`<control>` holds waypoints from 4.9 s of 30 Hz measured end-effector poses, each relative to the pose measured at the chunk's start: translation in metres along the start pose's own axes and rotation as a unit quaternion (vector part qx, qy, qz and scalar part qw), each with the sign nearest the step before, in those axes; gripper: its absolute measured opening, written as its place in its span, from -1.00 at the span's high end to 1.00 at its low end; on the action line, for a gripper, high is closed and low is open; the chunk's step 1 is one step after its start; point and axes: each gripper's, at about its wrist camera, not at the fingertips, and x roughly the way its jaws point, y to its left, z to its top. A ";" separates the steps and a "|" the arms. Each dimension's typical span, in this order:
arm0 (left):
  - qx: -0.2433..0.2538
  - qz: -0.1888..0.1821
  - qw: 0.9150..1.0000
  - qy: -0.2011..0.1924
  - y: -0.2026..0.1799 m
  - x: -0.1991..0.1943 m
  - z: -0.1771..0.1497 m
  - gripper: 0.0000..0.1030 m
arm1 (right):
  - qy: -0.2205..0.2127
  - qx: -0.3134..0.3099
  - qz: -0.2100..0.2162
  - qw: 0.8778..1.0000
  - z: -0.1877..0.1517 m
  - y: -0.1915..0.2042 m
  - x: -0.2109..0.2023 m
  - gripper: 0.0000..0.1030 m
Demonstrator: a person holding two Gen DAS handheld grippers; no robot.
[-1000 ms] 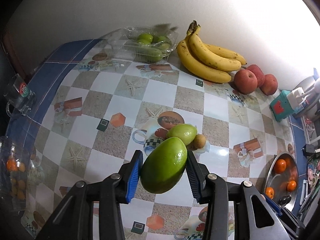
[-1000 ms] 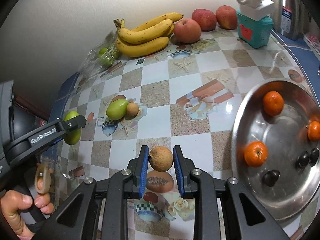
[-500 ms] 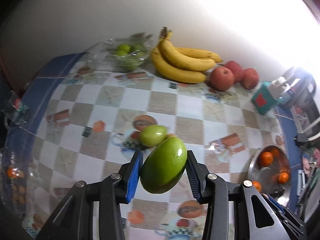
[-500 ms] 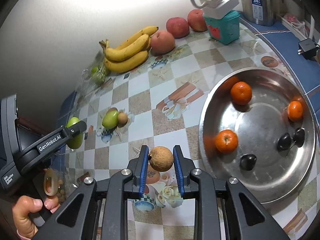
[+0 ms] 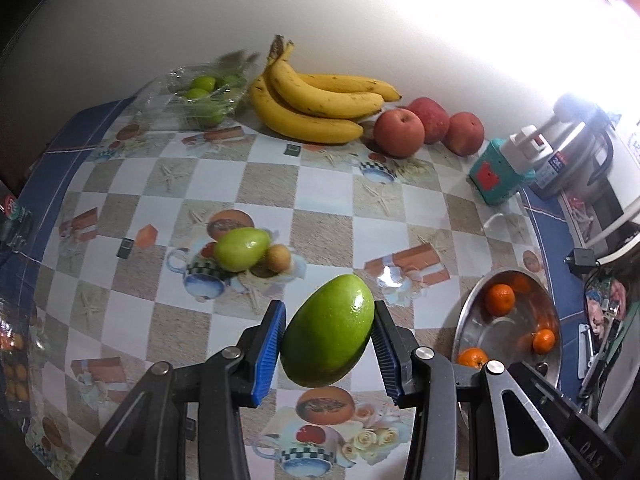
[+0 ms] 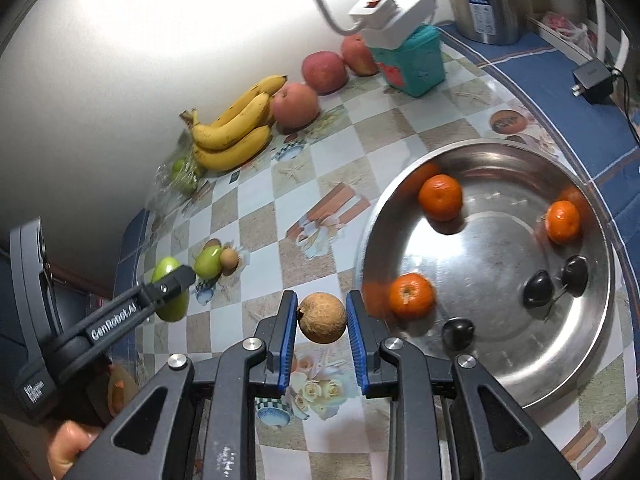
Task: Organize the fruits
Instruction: 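Carry the held mango and brown fruit over the steel plate with both tools, then open the left gripper over the plate while the right gripper releases its brown fruit, then move both open tools away from the plate toward the remaining mango and brown fruit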
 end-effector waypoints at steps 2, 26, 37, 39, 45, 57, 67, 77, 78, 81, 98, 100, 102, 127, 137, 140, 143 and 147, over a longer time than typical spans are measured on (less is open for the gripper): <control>0.005 -0.003 1.000 0.002 -0.006 0.002 -0.002 0.11 | -0.005 0.013 -0.005 1.000 0.004 -0.010 -0.004 0.50; 0.102 -0.030 0.994 0.028 -0.092 0.018 -0.029 0.10 | -0.038 0.089 -0.034 0.995 0.027 -0.079 -0.032 0.50; 0.152 -0.052 0.986 0.041 -0.129 0.025 -0.045 0.10 | -0.047 0.120 -0.039 0.991 0.033 -0.107 -0.040 0.50; 0.162 -0.052 0.984 0.043 -0.136 0.028 -0.049 0.10 | -0.049 0.127 -0.039 0.990 0.035 -0.113 -0.041 0.50; 0.184 -0.051 0.981 0.029 -0.154 0.035 -0.055 0.10 | -0.056 0.128 -0.047 0.989 0.039 -0.122 -0.042 0.50; 0.199 -0.055 0.978 0.006 -0.167 0.057 -0.055 0.10 | -0.050 0.106 -0.035 0.993 0.045 -0.128 -0.005 0.50; 0.201 -0.064 0.978 -0.001 -0.173 0.066 -0.052 0.11 | -0.050 0.088 -0.037 0.994 0.047 -0.122 0.006 0.49; 0.192 -0.057 0.980 0.012 -0.170 0.073 -0.053 0.11 | -0.035 0.091 -0.047 0.994 0.044 -0.125 0.016 0.49; 0.192 -0.057 0.980 0.013 -0.170 0.073 -0.054 0.11 | -0.033 0.090 -0.047 0.994 0.043 -0.125 0.017 0.49; 0.190 -0.055 0.980 0.015 -0.169 0.073 -0.054 0.11 | -0.026 0.091 -0.053 0.994 0.043 -0.125 0.020 0.49; 0.178 -0.063 0.982 0.023 -0.167 0.068 -0.052 0.09 | -0.034 0.103 -0.055 0.993 0.046 -0.127 0.007 0.32; 0.177 -0.067 0.982 0.018 -0.168 0.063 -0.050 0.09 | -0.041 0.104 -0.053 0.992 0.048 -0.126 0.001 0.32; 0.176 -0.071 0.982 0.012 -0.169 0.057 -0.048 0.09 | -0.048 0.102 -0.055 0.992 0.049 -0.124 -0.006 0.32; 0.012 -0.022 0.998 0.054 -0.085 0.055 -0.025 -0.05 | -0.027 0.047 -0.088 0.995 0.040 -0.095 -0.009 0.32; -0.030 0.001 0.997 0.074 -0.061 0.062 -0.027 -0.21 | -0.012 0.024 -0.110 0.994 0.036 -0.087 0.000 0.24; -0.034 0.010 0.997 0.075 -0.060 0.063 -0.028 -0.38 | -0.004 0.019 -0.118 0.993 0.035 -0.087 0.003 0.11; -0.041 0.016 0.996 0.080 -0.057 0.065 -0.029 -0.57 | 0.002 0.016 -0.123 0.992 0.034 -0.087 0.006 0.03; -0.056 0.024 0.994 0.088 -0.050 0.069 -0.030 -0.63 | 0.003 0.010 -0.130 0.991 0.034 -0.085 0.007 -0.13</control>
